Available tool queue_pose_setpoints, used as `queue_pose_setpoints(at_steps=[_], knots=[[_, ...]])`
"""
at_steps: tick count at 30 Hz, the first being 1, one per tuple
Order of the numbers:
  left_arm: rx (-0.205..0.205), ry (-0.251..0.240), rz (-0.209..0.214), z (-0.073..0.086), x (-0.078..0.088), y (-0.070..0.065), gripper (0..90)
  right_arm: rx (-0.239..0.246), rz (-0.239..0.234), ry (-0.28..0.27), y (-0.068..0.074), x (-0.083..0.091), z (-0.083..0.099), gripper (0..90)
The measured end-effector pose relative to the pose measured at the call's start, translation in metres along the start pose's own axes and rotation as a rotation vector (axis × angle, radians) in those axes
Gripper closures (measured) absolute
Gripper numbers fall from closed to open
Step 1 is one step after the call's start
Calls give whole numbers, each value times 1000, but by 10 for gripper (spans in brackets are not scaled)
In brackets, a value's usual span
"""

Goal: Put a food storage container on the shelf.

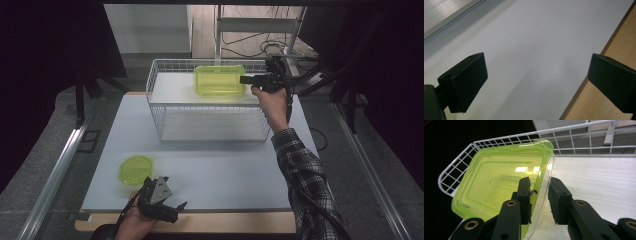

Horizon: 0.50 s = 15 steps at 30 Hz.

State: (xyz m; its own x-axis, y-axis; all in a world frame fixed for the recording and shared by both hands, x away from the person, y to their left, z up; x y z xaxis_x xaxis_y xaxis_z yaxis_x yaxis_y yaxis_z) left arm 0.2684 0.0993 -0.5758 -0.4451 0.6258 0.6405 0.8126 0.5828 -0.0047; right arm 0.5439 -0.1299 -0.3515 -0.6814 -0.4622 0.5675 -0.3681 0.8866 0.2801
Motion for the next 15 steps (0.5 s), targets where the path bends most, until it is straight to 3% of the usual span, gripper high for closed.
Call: queue_pose_setpoints(at_steps=[11, 15], knots=[[-5, 7, 2, 1, -1, -1, 27, -19, -2, -1, -2, -8, 2, 628], [-8, 12, 2, 1, -2, -1, 27, 12, 22, 1, -3, -9, 1, 598]])
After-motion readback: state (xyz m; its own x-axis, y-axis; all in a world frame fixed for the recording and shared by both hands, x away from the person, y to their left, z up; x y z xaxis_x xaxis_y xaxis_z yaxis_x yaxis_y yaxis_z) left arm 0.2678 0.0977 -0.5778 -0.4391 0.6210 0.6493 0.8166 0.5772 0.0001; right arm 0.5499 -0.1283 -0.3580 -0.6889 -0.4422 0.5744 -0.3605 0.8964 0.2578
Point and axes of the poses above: each handheld gripper's, and its own axes: x roughly backward along the jaws, z roughly out of its underside, y roughly to its left, the point moved 8 cm from there along -x, roughly forward along the jaws, and after that the axes turned 11 degrees about z, right-handed, at the moved point
